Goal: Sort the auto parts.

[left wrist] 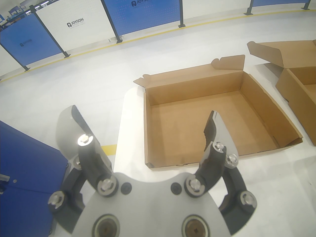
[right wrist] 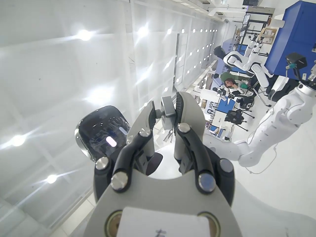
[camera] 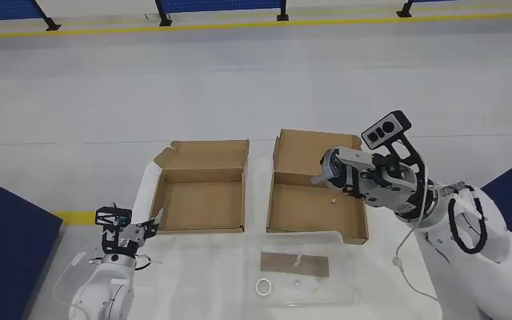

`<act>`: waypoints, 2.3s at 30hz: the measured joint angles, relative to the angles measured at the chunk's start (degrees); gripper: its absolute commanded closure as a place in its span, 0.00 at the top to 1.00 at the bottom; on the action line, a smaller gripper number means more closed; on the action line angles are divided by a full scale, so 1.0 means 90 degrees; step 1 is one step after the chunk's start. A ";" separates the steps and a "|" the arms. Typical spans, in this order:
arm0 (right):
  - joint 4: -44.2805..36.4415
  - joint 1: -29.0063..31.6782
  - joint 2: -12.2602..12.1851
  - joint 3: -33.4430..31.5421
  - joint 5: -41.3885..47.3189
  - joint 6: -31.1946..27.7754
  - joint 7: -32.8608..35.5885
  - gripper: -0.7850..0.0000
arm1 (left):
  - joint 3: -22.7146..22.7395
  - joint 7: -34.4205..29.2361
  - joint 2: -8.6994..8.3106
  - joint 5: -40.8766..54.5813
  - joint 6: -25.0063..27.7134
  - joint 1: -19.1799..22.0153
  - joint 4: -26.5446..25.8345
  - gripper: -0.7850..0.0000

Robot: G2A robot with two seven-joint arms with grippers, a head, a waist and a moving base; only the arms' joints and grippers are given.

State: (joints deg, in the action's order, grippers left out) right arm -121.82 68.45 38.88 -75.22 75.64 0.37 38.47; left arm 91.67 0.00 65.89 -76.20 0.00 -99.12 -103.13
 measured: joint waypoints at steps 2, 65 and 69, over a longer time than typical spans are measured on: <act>0.0003 -0.0012 0.0027 -0.0022 -0.0031 0.0066 -0.0021 0.00 | 0.0000 0.0000 0.0000 0.0000 0.0000 0.0000 0.0000 1.00; -0.0634 0.0487 0.0510 -0.1200 -0.4393 -0.1587 -0.0416 0.00 | 0.0000 0.0000 0.0000 0.0000 0.0000 0.0000 0.0000 1.00; -0.0658 0.0530 0.0544 -0.1223 -0.4456 -0.1648 -0.0407 0.00 | 0.0000 0.0000 0.0000 0.0000 0.0000 0.0000 0.0000 1.00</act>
State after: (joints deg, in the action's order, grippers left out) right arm -127.74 73.22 43.78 -86.23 35.53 -14.47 34.81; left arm 91.67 0.00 65.89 -76.20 0.00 -99.12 -103.13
